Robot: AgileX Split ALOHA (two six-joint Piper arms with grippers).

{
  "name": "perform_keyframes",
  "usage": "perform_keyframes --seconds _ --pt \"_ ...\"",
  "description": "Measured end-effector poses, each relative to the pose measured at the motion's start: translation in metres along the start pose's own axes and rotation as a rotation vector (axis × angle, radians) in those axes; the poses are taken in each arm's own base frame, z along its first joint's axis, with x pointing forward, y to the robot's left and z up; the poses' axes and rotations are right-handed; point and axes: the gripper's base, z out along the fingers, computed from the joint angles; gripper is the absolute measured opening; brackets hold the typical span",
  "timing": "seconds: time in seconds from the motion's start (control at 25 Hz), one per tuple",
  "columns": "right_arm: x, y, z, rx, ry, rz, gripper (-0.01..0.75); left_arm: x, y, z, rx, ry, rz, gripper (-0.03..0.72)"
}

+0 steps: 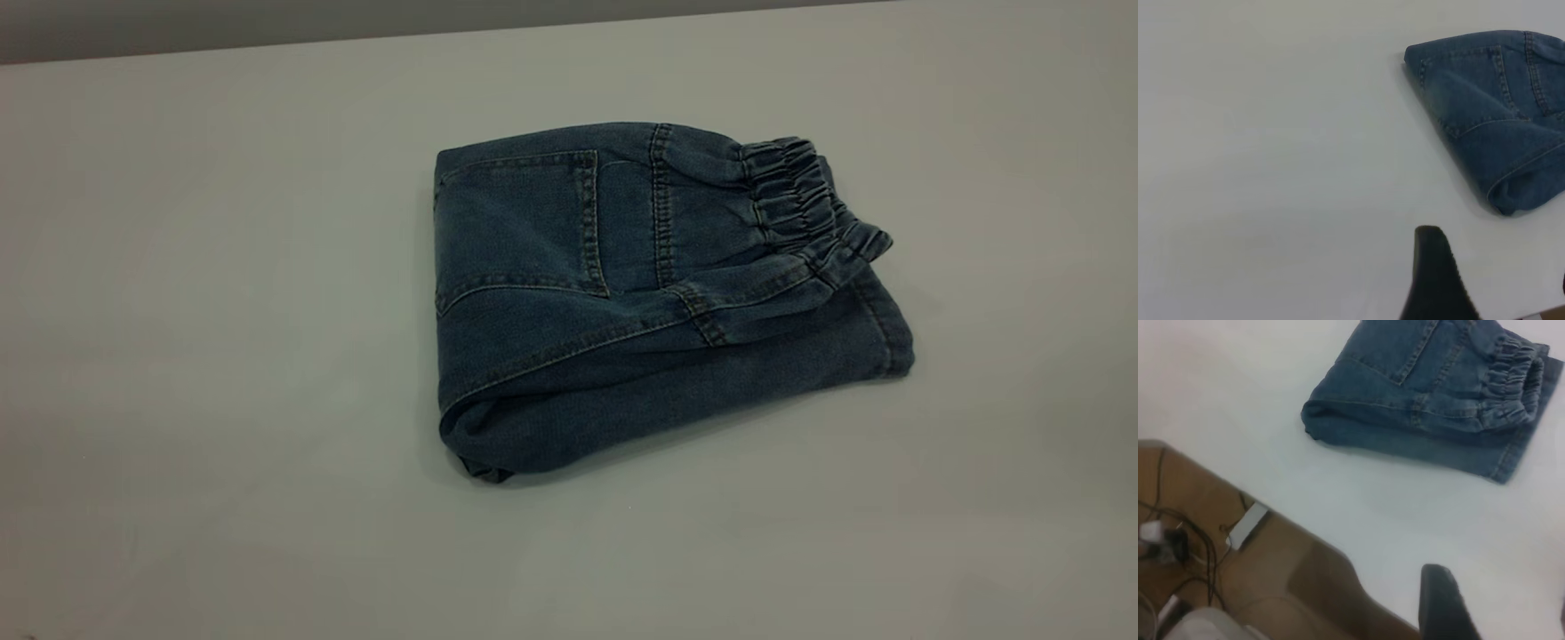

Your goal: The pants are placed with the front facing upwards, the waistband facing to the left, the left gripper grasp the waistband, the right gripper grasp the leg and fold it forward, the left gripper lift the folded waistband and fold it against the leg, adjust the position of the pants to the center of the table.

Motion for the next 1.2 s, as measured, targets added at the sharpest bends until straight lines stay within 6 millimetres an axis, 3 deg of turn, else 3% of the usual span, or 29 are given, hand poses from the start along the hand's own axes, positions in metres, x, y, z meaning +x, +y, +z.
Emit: perform_keyframes --seconds 0.48,1.2 --pt "0.013 0.002 -0.02 0.383 -0.249 0.246 0.315 -0.001 0.001 0.001 -0.096 -0.012 -0.065 0.404" --pt "0.013 0.003 -0.02 0.394 -0.263 0.257 0.315 0.008 -0.002 -0.011 -0.094 -0.105 -0.05 0.404"
